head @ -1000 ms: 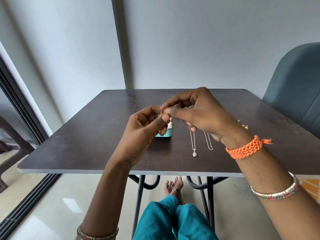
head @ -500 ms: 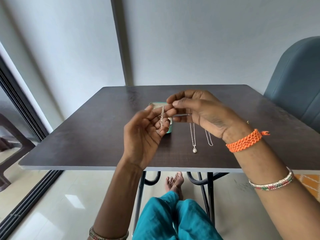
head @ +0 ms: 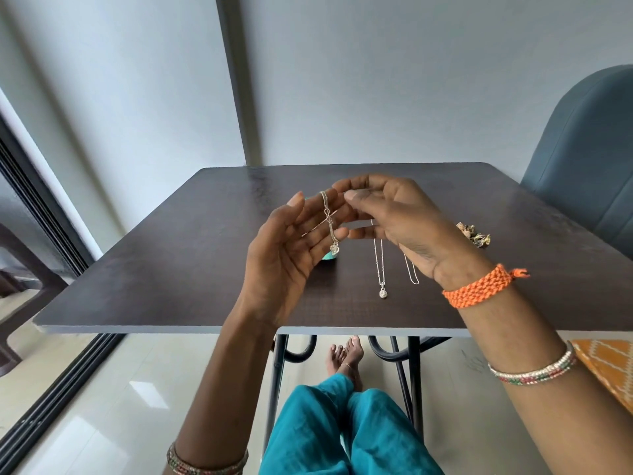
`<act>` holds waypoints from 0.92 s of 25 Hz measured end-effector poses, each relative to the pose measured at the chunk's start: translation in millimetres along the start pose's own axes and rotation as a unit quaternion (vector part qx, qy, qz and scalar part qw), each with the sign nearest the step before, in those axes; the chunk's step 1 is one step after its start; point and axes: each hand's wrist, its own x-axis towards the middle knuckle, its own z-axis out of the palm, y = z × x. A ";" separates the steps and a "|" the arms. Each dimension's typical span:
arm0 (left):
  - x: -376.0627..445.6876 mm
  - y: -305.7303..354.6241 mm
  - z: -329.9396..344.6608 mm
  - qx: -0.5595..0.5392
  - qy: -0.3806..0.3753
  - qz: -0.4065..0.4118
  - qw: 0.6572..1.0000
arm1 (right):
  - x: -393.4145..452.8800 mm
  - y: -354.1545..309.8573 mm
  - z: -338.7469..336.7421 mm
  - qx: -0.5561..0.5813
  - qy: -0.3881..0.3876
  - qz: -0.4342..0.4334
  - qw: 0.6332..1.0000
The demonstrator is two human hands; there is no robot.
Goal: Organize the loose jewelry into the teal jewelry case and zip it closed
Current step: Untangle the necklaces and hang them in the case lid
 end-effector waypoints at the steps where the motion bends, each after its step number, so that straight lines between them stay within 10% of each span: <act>1: 0.5 0.0 0.0 0.002 -0.003 -0.001 1.000 | 1.0 -1.3 -1.2 0.037 -0.037 0.023 0.998; 5: 0.8 -1.0 -2.4 -0.065 -0.046 -0.018 0.997 | 2.5 -1.6 -5.8 0.206 -0.175 0.107 0.957; 23: -0.9 -16.7 4.0 0.156 0.086 0.036 0.983 | 4.8 0.3 -5.0 -0.039 -0.106 0.037 0.993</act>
